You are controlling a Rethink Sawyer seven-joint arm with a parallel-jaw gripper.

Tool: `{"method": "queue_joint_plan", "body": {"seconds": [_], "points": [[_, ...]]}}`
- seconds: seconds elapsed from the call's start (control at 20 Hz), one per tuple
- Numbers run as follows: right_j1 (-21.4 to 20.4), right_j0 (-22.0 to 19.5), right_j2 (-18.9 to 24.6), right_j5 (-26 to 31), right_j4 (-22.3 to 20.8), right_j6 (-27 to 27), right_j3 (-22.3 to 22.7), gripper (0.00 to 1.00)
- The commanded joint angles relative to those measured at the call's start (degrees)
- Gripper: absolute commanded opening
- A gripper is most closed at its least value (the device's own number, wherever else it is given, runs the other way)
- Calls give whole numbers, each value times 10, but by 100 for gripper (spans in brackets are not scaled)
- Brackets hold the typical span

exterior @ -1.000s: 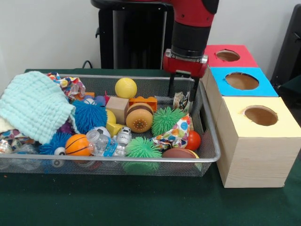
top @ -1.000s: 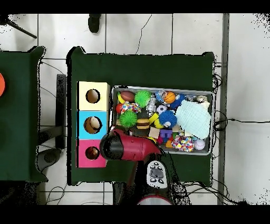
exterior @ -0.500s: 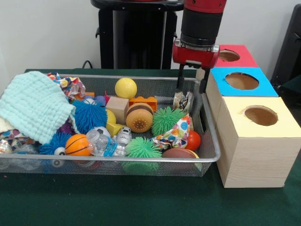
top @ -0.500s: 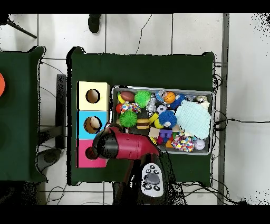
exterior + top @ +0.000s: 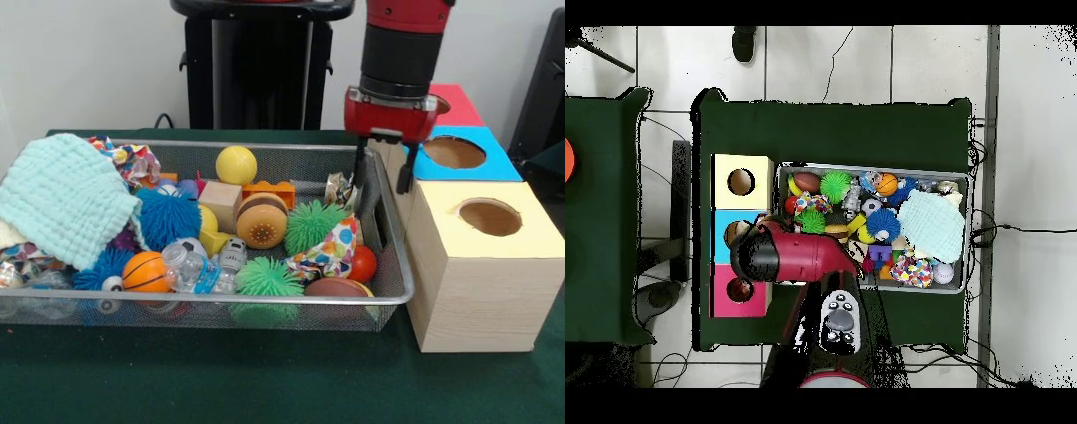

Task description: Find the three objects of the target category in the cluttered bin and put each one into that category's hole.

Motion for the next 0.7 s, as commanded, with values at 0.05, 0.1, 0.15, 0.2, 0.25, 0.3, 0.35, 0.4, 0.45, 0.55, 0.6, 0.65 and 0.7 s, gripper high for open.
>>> {"method": "queue_joint_plan", "body": {"seconds": [0.05,0.1,0.15,0.2,0.25,0.3,0.35,0.4,0.45,0.55,0.6,0.65,0.7], "points": [[53,28,7,25,11,66,-118,100],[59,27,8,21,6,58,-129,100],[64,24,10,22,3,52,-139,100],[69,22,11,20,1,49,-146,100],[71,21,11,20,0,47,-148,100],[72,19,11,20,-1,46,-151,100],[73,14,15,22,-3,42,-153,100],[75,11,18,19,-6,39,-155,100],[78,5,22,20,-8,34,-160,100],[84,0,22,15,-15,28,-168,100],[87,-4,23,11,-19,25,-170,100],[91,-9,25,9,-23,21,-173,100],[96,-15,30,4,-29,13,-178,100]]}}
